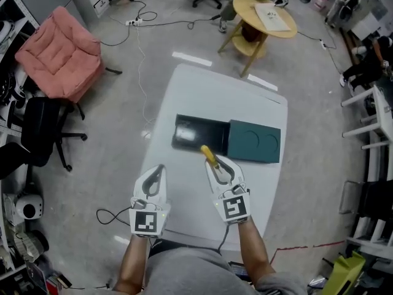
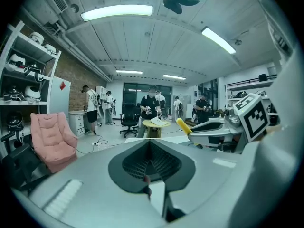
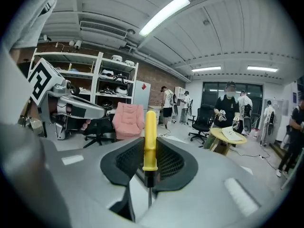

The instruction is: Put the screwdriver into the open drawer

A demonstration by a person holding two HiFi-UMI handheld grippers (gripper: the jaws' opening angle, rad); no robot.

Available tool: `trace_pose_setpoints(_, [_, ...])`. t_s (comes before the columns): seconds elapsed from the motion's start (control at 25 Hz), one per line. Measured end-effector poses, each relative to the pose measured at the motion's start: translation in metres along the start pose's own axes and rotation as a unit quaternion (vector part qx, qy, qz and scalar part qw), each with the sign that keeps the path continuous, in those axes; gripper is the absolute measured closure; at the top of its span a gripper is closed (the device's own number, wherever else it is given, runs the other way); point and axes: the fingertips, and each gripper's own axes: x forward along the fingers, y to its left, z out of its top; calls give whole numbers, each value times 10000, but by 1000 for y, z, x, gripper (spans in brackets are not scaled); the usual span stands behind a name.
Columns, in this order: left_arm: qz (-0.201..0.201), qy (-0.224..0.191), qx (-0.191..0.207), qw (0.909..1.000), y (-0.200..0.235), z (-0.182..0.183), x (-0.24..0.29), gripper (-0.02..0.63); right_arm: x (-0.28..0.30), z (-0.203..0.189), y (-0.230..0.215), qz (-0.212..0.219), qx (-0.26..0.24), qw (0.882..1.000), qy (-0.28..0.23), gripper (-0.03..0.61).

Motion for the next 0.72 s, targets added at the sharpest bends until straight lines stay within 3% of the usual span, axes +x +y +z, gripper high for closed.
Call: trace_pose_setpoints(0.72, [-137,363,-191,9991,24,-40,64,601,93,-23,-33,253,-544,9974,389,499])
